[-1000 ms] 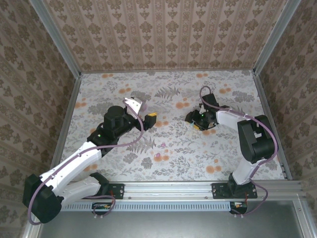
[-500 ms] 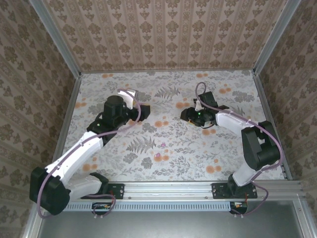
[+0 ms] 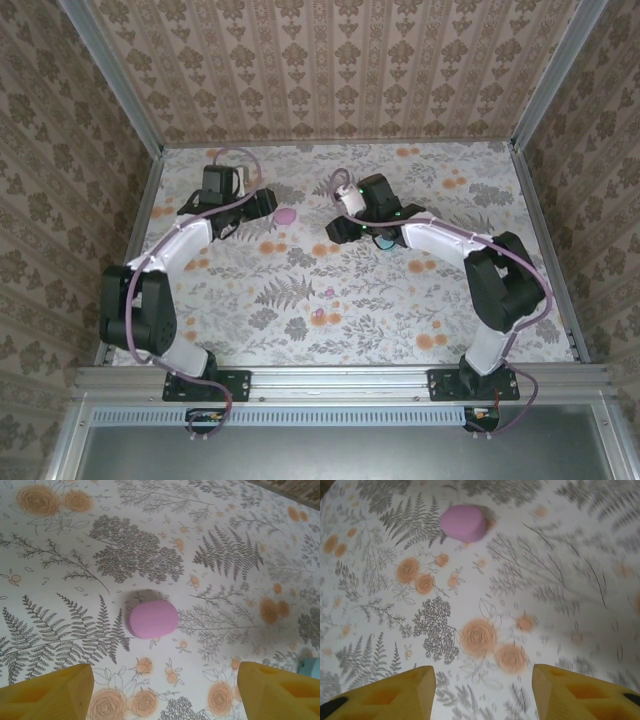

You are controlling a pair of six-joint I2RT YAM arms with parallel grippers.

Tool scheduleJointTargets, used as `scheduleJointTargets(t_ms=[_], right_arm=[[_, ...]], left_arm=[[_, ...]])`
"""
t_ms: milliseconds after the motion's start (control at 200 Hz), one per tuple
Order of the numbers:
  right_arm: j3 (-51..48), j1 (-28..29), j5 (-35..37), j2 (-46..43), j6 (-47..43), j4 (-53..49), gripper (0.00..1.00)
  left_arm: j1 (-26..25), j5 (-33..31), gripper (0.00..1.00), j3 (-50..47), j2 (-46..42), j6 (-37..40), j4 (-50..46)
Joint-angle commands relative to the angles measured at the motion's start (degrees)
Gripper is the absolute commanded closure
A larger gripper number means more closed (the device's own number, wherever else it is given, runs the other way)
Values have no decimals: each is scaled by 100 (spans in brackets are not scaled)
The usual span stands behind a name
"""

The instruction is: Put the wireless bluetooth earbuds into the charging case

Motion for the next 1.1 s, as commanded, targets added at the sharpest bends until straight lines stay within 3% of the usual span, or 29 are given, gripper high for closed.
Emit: scheduleJointTargets(t_ms=[0, 190, 510, 860, 1095], right_arm=[[441, 20, -24, 390, -1139, -128, 44], [1001, 100, -114, 861, -1857, -447, 44], [1032, 100, -17, 936, -1773, -451, 44], [933, 61, 77, 958, -2196, -408, 44], [1075, 12, -284, 1102, -2434, -553, 44]], left_arm=[[108, 431, 27, 455, 529, -198, -315], [113, 745, 33, 1009, 1422, -337, -535], [-74, 503, 38, 2103, 2657, -444, -1083], [-378, 501, 48, 2840, 3361, -104, -1450], [-601, 1116, 52, 2970, 3523, 59, -1249]])
